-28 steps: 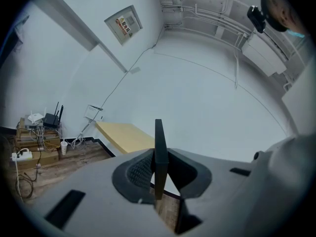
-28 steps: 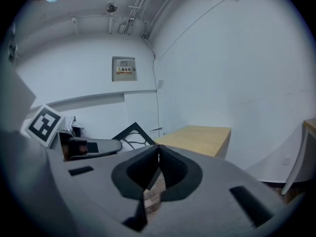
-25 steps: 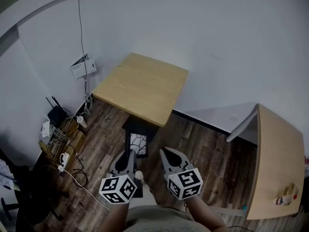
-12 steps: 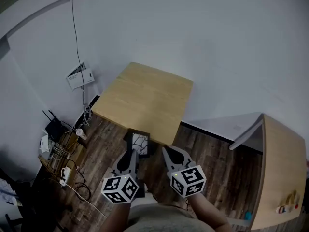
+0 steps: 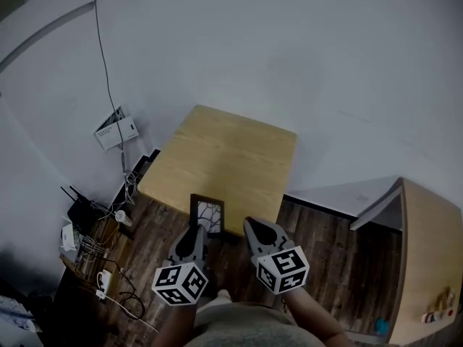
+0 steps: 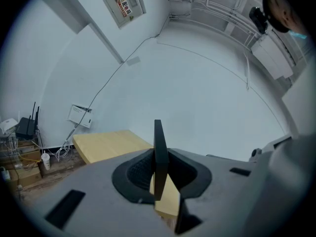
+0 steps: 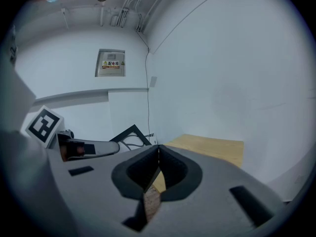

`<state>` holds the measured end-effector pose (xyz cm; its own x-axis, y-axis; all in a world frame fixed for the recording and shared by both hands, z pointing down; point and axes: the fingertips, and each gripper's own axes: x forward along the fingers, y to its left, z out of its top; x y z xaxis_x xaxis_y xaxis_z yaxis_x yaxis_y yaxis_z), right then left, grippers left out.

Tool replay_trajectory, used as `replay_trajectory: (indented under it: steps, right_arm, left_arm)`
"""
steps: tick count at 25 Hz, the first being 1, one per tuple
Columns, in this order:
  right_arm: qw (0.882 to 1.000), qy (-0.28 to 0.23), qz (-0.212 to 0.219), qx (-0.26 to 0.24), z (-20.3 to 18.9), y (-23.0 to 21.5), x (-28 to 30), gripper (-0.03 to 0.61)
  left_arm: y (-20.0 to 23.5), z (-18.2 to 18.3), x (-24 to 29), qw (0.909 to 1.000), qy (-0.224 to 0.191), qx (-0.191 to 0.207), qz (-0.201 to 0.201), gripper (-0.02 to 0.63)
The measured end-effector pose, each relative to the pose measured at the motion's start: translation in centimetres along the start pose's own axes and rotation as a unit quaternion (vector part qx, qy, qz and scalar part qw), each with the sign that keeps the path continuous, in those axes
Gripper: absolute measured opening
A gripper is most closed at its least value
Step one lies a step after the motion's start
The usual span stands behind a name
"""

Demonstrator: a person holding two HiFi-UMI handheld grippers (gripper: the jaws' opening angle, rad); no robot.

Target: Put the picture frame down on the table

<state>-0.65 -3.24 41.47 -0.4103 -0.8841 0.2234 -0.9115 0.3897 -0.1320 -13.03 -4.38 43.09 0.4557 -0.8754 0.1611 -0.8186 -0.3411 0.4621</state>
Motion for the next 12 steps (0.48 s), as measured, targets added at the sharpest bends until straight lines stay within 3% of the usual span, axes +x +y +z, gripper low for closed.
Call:
replay_trajectory:
  steps: [12]
  right_arm:
    - [1.0, 0.004, -0.017, 0.008, 0.6, -2.2, 5.9, 0.0]
  left_arm:
    - [2.5, 0.9, 5.8, 0.9995, 0.023, -0.003, -0.02, 0.061]
